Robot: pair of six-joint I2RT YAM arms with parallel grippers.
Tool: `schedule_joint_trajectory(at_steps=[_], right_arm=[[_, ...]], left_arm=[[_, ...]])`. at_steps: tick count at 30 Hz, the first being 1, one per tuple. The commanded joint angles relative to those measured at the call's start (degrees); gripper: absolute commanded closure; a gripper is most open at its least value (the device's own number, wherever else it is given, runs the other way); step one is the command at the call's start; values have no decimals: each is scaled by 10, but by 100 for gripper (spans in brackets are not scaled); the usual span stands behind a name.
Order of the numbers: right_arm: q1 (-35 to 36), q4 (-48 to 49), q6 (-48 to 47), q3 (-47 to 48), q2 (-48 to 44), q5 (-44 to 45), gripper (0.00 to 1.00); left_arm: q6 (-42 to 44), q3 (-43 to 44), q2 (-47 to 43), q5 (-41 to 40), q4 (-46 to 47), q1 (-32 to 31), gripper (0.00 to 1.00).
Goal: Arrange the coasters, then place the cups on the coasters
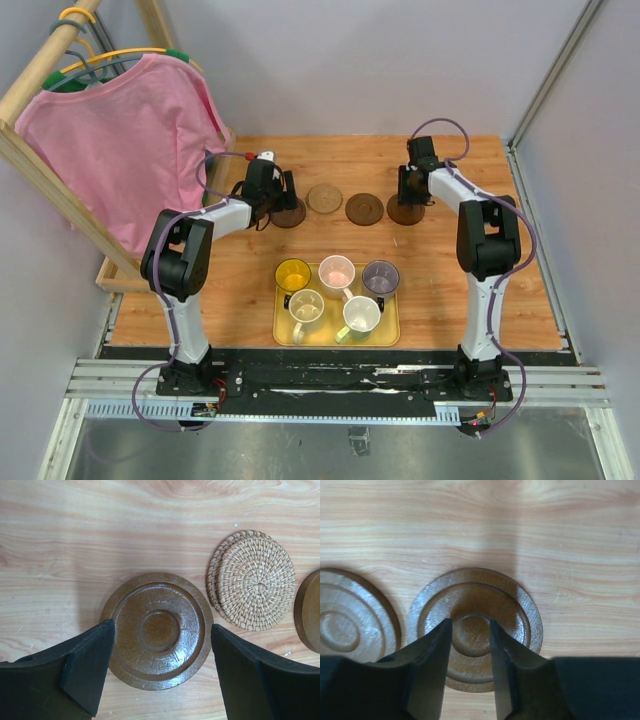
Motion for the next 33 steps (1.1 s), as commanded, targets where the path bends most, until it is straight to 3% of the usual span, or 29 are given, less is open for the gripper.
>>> schedule_joint_trajectory(at_steps=[1, 4, 7, 17, 33], right_arm=[[0, 32, -31, 12, -56, -60, 54], [15, 45, -31, 26, -59, -104, 42], [41, 40, -30, 55, -43, -125, 39], [102, 68, 10, 148, 40, -241, 38], [103, 118, 73, 168, 100, -298, 41]], left_arm=[[16, 4, -23, 17, 34, 1, 18], [11, 1, -28, 32, 53, 2, 18], [1, 10, -19, 65, 75, 1, 18], [-50, 47, 30, 206, 148, 2, 20], [-75, 111, 114, 223, 111, 2, 22]])
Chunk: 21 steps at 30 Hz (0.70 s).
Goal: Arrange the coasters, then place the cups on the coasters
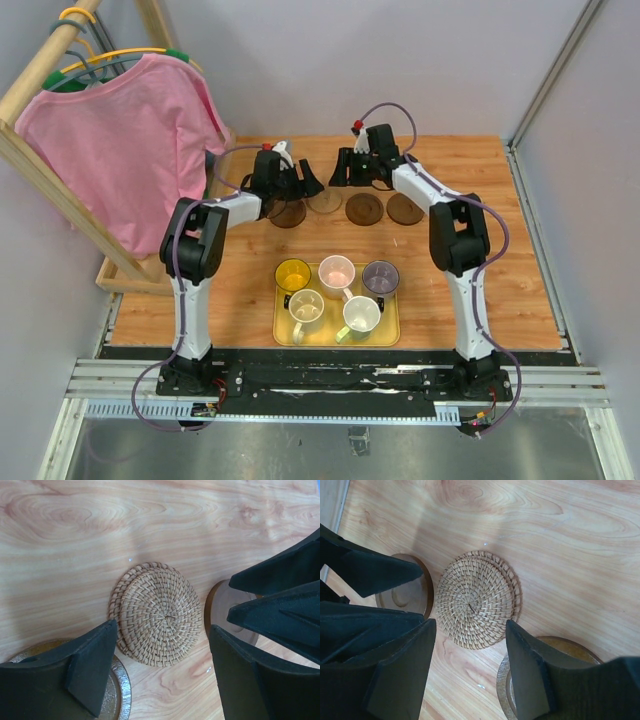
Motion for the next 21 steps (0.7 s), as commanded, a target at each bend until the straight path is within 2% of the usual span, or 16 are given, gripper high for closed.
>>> schedule_joint_trajectory(at_steps=[1, 21], right_arm=[[0, 17, 20, 22, 22, -24, 41], [-5, 11, 23, 16, 52, -19, 41]], left_arm=[[-6, 19, 14, 12, -6, 2, 22], [-11, 25, 41, 34, -10, 2, 22]])
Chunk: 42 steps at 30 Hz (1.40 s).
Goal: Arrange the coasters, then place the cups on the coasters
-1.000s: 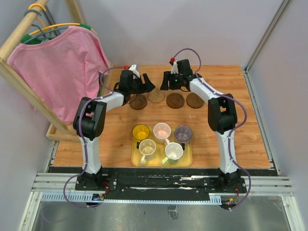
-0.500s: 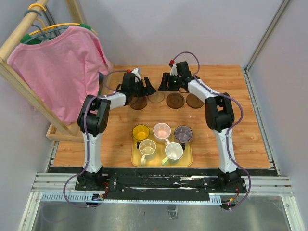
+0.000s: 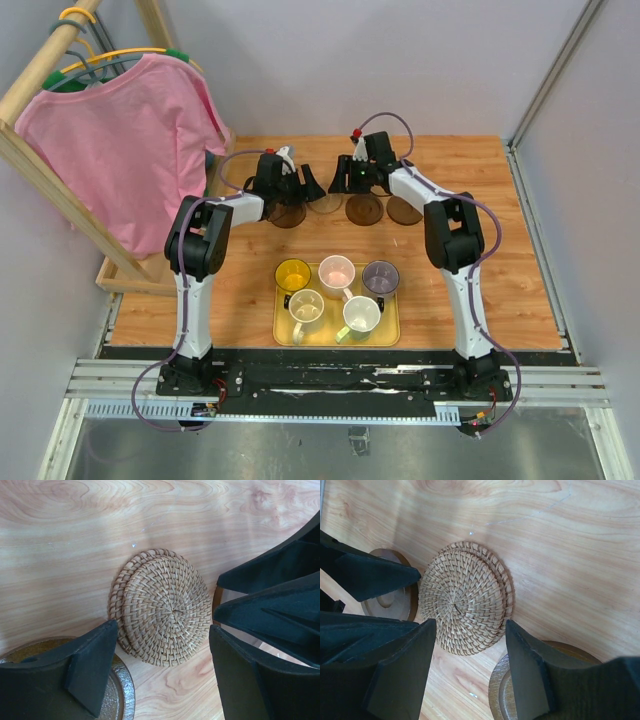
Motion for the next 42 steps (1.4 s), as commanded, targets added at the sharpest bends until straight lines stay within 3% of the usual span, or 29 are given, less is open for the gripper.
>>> schedule_joint_trajectory(at_steps=[1, 17, 42], right_arm=[[-5, 0, 6, 13, 18, -9, 41], [-5, 7, 16, 16, 32, -23, 50], [-5, 16, 9, 0, 18, -17, 51]], left_arm=[[-3, 14, 8, 16, 2, 3, 22], [-6, 13, 13, 20, 6, 2, 25], [-14, 9, 22, 35, 9, 2, 26]])
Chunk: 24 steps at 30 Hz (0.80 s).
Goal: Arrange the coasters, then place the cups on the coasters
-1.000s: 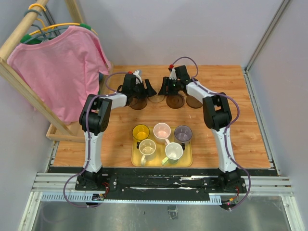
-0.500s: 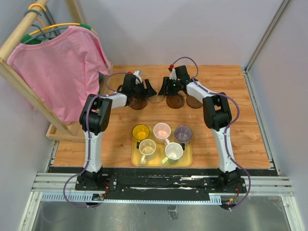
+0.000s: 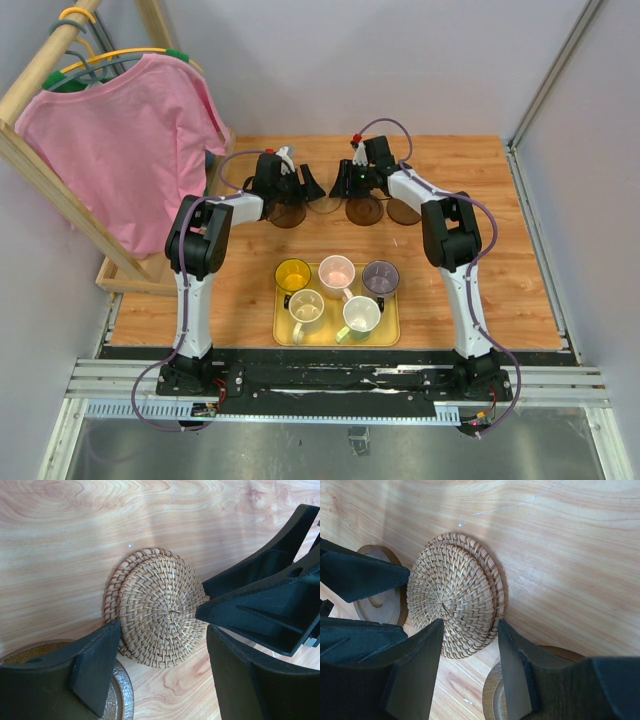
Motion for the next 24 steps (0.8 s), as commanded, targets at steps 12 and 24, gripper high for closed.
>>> schedule_joint_trajectory(at_steps=[12, 24], right_arm=[[-3, 5, -16, 1, -15, 25, 53], [1, 9, -17, -6, -23, 15, 55]], left_arm=[[-2, 5, 11, 6, -2, -1, 26], [-1, -1, 11, 3, -1, -1, 26]])
